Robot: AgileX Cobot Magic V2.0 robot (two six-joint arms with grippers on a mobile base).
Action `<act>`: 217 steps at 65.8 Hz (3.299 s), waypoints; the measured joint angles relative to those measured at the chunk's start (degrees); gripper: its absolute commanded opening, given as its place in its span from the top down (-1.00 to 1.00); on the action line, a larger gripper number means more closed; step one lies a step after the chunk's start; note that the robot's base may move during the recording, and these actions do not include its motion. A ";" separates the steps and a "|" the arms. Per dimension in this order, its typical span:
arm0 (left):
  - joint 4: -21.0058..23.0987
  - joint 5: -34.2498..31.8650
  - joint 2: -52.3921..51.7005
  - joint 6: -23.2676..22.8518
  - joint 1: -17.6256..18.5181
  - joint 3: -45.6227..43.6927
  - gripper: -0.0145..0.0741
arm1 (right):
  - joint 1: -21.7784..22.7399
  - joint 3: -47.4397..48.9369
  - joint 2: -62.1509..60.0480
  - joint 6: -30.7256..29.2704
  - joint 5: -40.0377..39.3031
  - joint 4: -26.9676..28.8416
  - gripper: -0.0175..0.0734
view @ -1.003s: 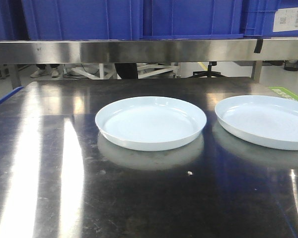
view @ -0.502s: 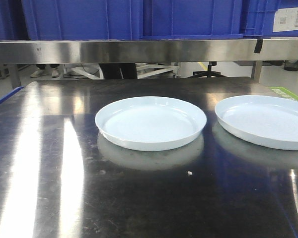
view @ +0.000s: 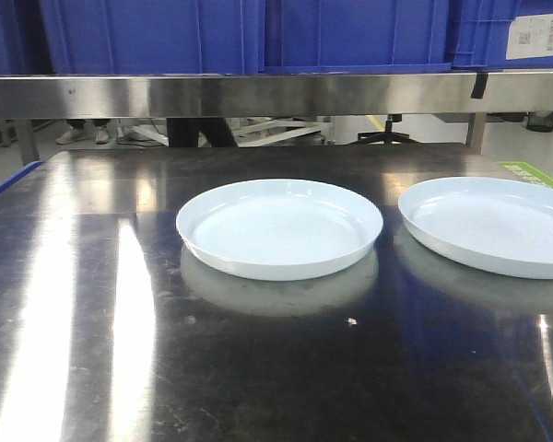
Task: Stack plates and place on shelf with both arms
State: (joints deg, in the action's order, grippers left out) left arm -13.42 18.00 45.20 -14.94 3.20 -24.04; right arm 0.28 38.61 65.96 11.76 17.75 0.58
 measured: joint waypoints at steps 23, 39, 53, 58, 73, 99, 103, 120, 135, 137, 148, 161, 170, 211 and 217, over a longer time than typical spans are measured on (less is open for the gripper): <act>0.00 0.00 0.00 0.00 0.00 0.00 0.48 | 0.11 0.13 5.35 0.00 -0.17 -0.11 -0.61; 0.00 0.00 0.00 0.00 0.00 0.00 0.48 | 3.80 5.54 12.98 0.00 -2.46 -0.58 -0.61; 0.00 -0.02 0.00 0.00 0.00 0.00 0.48 | 6.88 11.12 19.18 0.00 -2.42 -0.58 -0.44; 0.00 -0.02 0.00 0.00 0.00 0.00 0.48 | 6.86 11.84 20.86 0.00 -2.31 -0.58 -0.37; 0.00 -0.02 0.00 0.00 0.00 0.00 0.48 | 6.86 12.06 23.51 0.00 -2.21 -0.58 -0.36; 0.00 -0.02 0.00 0.00 0.00 0.00 0.48 | 6.86 12.20 25.46 0.00 -2.21 -0.58 -0.36; 0.00 -0.02 0.00 0.00 0.00 0.00 0.48 | 6.86 12.20 26.07 0.00 -2.21 -0.58 -0.36; 0.00 -0.12 0.00 0.00 0.00 0.00 0.48 | 6.86 12.20 27.89 0.00 -2.21 -0.58 -0.34; 0.00 -0.12 0.00 0.00 0.00 0.00 0.48 | 6.86 12.49 28.35 0.00 -3.66 -0.58 0.52; 0.00 -0.12 0.00 0.00 0.00 0.00 0.48 | 6.86 12.61 28.35 0.00 -3.68 -0.58 0.45; 0.00 -0.12 0.00 0.00 0.00 0.00 0.48 | 6.58 16.77 26.59 0.00 -1.14 -0.58 0.51; 0.00 -0.12 0.00 0.00 0.00 0.00 0.48 | 3.53 23.78 22.92 0.00 4.61 -0.58 0.51; 0.00 -0.12 0.00 0.00 0.00 0.00 0.48 | -1.51 27.45 22.11 0.00 7.35 -0.58 0.51; 0.00 -0.12 0.00 0.00 0.00 0.00 0.48 | -23.86 29.84 30.60 0.00 3.30 -0.58 0.47; 0.00 -0.12 0.00 0.00 0.00 0.00 0.48 | -23.96 29.84 31.41 0.00 3.30 -0.58 0.21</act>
State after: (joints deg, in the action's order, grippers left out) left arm -13.42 17.87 45.20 -14.94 3.20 -24.04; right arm -23.68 68.45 97.37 11.76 21.05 0.00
